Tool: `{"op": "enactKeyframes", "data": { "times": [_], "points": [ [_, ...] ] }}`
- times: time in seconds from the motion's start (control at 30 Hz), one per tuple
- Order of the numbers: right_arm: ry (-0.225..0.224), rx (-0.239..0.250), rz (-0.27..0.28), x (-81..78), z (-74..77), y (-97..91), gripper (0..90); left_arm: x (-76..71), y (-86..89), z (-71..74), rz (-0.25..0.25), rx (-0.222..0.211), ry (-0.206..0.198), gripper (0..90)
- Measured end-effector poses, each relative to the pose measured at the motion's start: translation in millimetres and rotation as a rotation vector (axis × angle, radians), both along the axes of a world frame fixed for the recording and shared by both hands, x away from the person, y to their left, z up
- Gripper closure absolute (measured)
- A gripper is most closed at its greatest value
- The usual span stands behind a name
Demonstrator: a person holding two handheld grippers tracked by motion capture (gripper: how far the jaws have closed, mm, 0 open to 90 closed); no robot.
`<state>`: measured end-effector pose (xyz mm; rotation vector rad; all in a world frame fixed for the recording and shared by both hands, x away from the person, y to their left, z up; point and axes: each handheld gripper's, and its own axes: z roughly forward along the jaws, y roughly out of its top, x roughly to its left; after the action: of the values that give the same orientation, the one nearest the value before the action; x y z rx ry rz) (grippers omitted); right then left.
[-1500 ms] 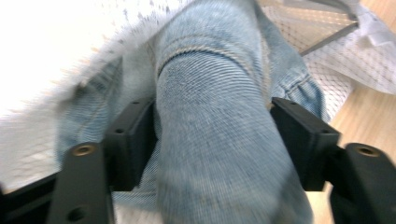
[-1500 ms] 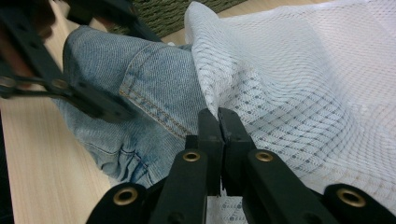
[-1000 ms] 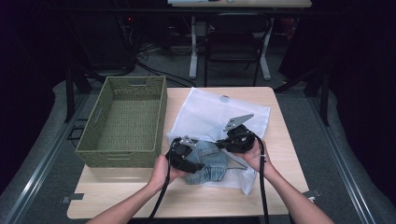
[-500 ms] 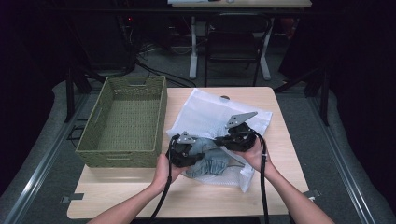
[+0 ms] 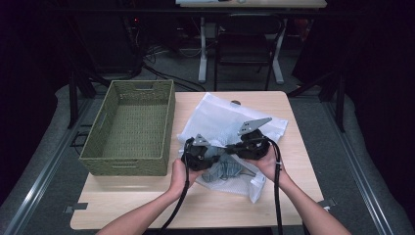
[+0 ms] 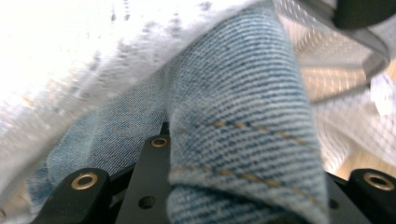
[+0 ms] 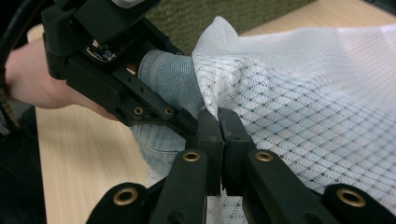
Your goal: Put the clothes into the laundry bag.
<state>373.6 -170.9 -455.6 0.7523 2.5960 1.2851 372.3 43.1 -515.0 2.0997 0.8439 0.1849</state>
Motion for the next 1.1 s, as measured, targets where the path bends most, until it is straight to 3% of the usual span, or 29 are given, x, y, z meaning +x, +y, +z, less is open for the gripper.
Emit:
{"op": "enactKeyframes", "data": {
  "times": [0.07, 0.17, 0.2, 0.23, 0.3, 0.37, 0.47, 0.63, 0.77, 0.83, 0.9, 1.0, 1.1],
  "points": [
    [-0.009, 0.008, -0.002, -1.0, 3.5, -0.4, 89.3, 3.1, -1.2, -3.6, 0.004, 0.011, -0.001, 73.2],
    [0.02, -0.034, -0.008, 1.3, -6.5, 0.9, 89.2, 9.0, -3.1, -16.9, -0.01, 0.018, 0.05, 65.0],
    [0.02, -0.034, -0.008, 1.3, -6.5, 0.9, 89.2, 9.0, -2.9, -16.5, -0.013, 0.016, 0.046, 65.0],
    [0.03, -0.046, -0.009, 3.2, -11.8, -0.1, 89.2, 8.8, -2.5, -13.6, -0.025, 0.03, 0.034, 54.5],
    [0.034, -0.045, -0.013, 3.3, -12.0, -0.6, 89.2, 6.5, -1.0, -9.8, -0.034, 0.033, 0.024, 51.5],
    [0.032, -0.042, -0.019, 3.5, -11.3, -1.9, 89.2, 3.9, 2.1, -6.4, -0.043, 0.049, 0.018, 40.5],
    [0.025, -0.045, -0.017, 3.6, -10.7, -2.6, 89.2, -3.0, 9.0, -1.4, -0.05, 0.056, 0.006, 34.1],
    [0.023, -0.051, -0.021, 4.0, -10.9, -2.0, 89.2, -15.1, 18.4, 4.9, -0.06, 0.077, -0.015, 30.6],
    [0.02, -0.055, -0.022, 3.9, -10.8, -1.4, 89.2, -17.5, 22.4, 4.3, -0.064, 0.077, -0.011, 29.1],
    [0.02, -0.054, -0.022, 3.9, -10.8, -1.2, 89.2, -15.1, 21.2, -2.0, -0.079, 0.084, 0.004, 29.4],
    [0.021, -0.056, -0.02, 4.1, -11.2, -0.5, 89.2, -11.6, 17.8, -9.5, -0.087, 0.059, 0.035, 30.0],
    [0.026, -0.057, -0.019, 4.1, -12.2, 0.9, 89.2, -8.0, 13.9, -14.6, -0.119, 0.052, 0.023, 37.4],
    [0.033, -0.058, -0.016, 4.3, -13.2, 1.4, 89.2, -6.1, 10.7, -19.2, -0.116, 0.02, 0.007, 54.1]
  ]
}}
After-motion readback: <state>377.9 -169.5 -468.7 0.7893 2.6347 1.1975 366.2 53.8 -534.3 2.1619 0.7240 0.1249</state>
